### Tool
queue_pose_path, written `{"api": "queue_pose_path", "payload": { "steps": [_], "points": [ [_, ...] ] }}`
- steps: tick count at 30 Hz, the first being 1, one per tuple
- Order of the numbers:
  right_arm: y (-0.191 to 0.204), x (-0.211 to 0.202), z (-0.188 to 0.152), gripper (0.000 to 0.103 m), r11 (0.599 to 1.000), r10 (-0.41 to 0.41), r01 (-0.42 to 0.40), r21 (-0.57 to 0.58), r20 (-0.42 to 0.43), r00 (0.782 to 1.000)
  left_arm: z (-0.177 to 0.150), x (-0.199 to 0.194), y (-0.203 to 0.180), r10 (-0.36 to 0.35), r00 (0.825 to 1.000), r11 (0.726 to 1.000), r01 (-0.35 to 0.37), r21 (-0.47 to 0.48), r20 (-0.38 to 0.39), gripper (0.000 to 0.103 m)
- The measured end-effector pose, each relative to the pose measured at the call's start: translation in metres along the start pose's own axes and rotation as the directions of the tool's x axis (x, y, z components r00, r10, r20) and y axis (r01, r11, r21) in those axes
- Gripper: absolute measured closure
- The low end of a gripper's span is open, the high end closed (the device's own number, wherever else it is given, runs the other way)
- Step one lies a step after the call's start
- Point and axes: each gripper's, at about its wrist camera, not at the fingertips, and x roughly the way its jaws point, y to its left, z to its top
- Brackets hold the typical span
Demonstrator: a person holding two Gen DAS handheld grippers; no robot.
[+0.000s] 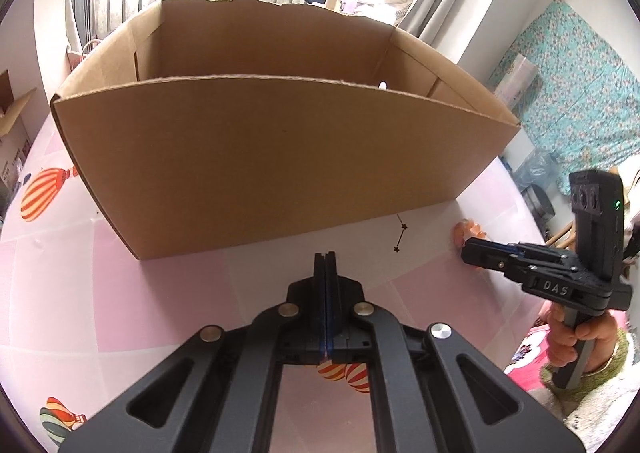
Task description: Organize jewelry
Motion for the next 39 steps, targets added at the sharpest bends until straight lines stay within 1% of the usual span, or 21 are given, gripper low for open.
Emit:
{"api": "queue_pose_path", "payload": {
  "steps": [4,6,7,10,12,14,15,17,19,22,24,26,30,34,36,39],
  "points": [
    [0.007,0.002,0.003,0.09,0.999,-0.029,0.028,-0.046,-0.011,1.0,-0.001,0.003,-0.005,0.021,1.0,1.0,-0.021,0.021,-0.005,0.103],
    [0.012,0.003,0.005,0.084,0.996,-0.042,0.041,-0.075,-0.015,0.999,-0.001,0.005,-0.007,0.031,1.0,0.999,-0.03,0.035,-0.005,0.103],
    [0.015,0.004,0.006,0.084,0.995,-0.05,0.048,-0.089,-0.015,0.999,-0.001,0.004,-0.009,0.035,0.999,0.998,-0.035,0.044,-0.002,0.103],
    [0.027,0.007,0.006,0.083,0.982,-0.113,0.111,-0.153,-0.005,0.994,-0.001,0.003,-0.013,0.046,0.999,0.997,-0.046,0.063,0.009,0.103],
    [0.036,0.011,0.005,0.084,0.963,-0.168,0.167,-0.212,0.011,0.986,-0.002,0.001,-0.016,0.051,0.999,0.996,-0.052,0.07,0.019,0.103],
    [0.042,0.014,0.006,0.088,0.946,-0.212,0.21,-0.245,0.02,0.977,-0.002,-0.003,-0.018,0.054,0.998,0.996,-0.056,0.075,0.032,0.103],
    [0.043,0.015,0.007,0.094,0.942,-0.228,0.227,-0.249,0.024,0.973,-0.002,-0.006,-0.019,0.055,0.998,0.995,-0.058,0.077,0.041,0.103],
    [0.039,0.015,0.011,0.095,0.947,-0.234,0.232,-0.223,0.02,0.972,-0.001,-0.014,-0.021,0.052,0.997,0.995,-0.057,0.079,0.061,0.103],
    [0.032,0.015,0.015,0.096,0.964,-0.207,0.205,-0.17,0.007,0.978,0.001,-0.023,-0.023,0.047,0.996,0.995,-0.054,0.08,0.08,0.103],
    [0.009,0.006,0.023,0.096,0.994,-0.101,0.101,-0.036,0.005,0.995,0.007,-0.041,-0.028,0.04,0.992,0.995,-0.051,0.09,0.122,0.103],
    [0.001,0.0,0.03,0.096,0.998,-0.043,0.042,0.037,0.027,0.999,0.013,-0.051,-0.031,0.027,0.99,0.995,-0.041,0.094,0.139,0.103],
    [-0.011,-0.012,0.036,0.096,0.995,0.007,-0.013,0.096,0.061,0.998,0.02,-0.061,-0.032,0.009,0.987,0.995,-0.024,0.092,0.161,0.103],
    [-0.032,-0.032,0.046,0.096,0.974,0.092,-0.118,0.191,0.141,0.986,0.039,-0.077,-0.032,-0.021,0.979,0.996,0.003,0.088,0.205,0.103],
    [-0.045,-0.051,0.057,0.096,0.947,0.16,-0.215,0.241,0.228,0.96,0.06,-0.091,-0.03,-0.048,0.969,0.996,0.027,0.091,0.242,0.103],
    [-0.029,-0.068,0.053,0.096,0.941,0.167,-0.234,0.245,0.265,0.95,0.071,-0.097,-0.028,-0.052,0.965,0.995,0.028,0.097,0.256,0.103],
    [-0.027,-0.089,0.058,0.096,0.946,0.146,-0.225,0.234,0.31,0.939,0.09,-0.099,-0.023,-0.034,0.964,0.994,0.006,0.106,0.262,0.103]
  ]
}}
